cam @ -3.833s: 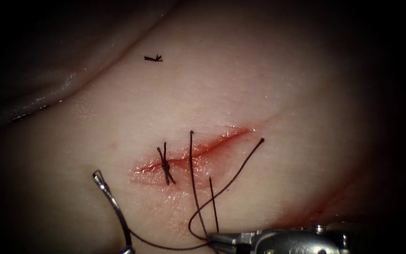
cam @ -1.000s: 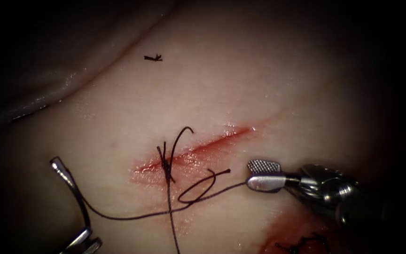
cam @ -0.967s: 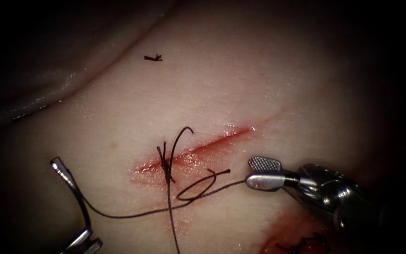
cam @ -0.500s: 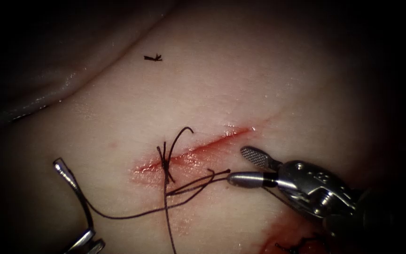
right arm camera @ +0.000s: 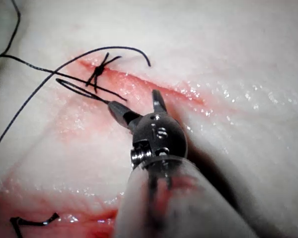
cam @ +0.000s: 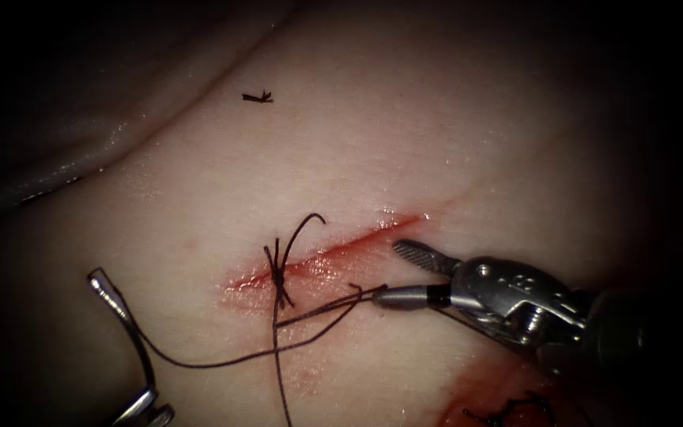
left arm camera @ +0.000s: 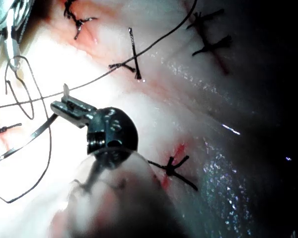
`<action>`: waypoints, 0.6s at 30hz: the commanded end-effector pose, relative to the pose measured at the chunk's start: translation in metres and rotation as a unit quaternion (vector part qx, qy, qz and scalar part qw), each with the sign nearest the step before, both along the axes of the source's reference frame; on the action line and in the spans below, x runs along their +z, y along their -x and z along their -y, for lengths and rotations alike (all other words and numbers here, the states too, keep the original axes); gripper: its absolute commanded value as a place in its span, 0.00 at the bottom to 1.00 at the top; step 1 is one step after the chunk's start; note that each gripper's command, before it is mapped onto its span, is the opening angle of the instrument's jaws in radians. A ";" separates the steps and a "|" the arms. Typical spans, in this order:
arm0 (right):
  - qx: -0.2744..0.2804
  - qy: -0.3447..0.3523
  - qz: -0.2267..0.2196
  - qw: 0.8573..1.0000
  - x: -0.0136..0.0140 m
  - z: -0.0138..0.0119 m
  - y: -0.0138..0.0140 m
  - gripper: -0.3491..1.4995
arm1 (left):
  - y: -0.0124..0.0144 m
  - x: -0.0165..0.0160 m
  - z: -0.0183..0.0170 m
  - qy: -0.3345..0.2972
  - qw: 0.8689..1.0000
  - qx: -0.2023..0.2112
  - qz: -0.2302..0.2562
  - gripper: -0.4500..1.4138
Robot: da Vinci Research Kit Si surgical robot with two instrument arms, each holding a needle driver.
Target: Wound Closure
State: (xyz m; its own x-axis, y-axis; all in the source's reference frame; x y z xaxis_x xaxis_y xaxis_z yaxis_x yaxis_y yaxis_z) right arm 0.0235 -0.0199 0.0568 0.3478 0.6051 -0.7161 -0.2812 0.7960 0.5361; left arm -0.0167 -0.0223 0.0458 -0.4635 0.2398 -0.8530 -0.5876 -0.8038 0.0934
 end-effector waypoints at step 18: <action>-0.006 0.080 0.005 0.997 -0.0006 0.0010 -0.0044 0.64 | 0.0005 0.0004 0.0009 -0.001 1.000 0.000 0.000 0.00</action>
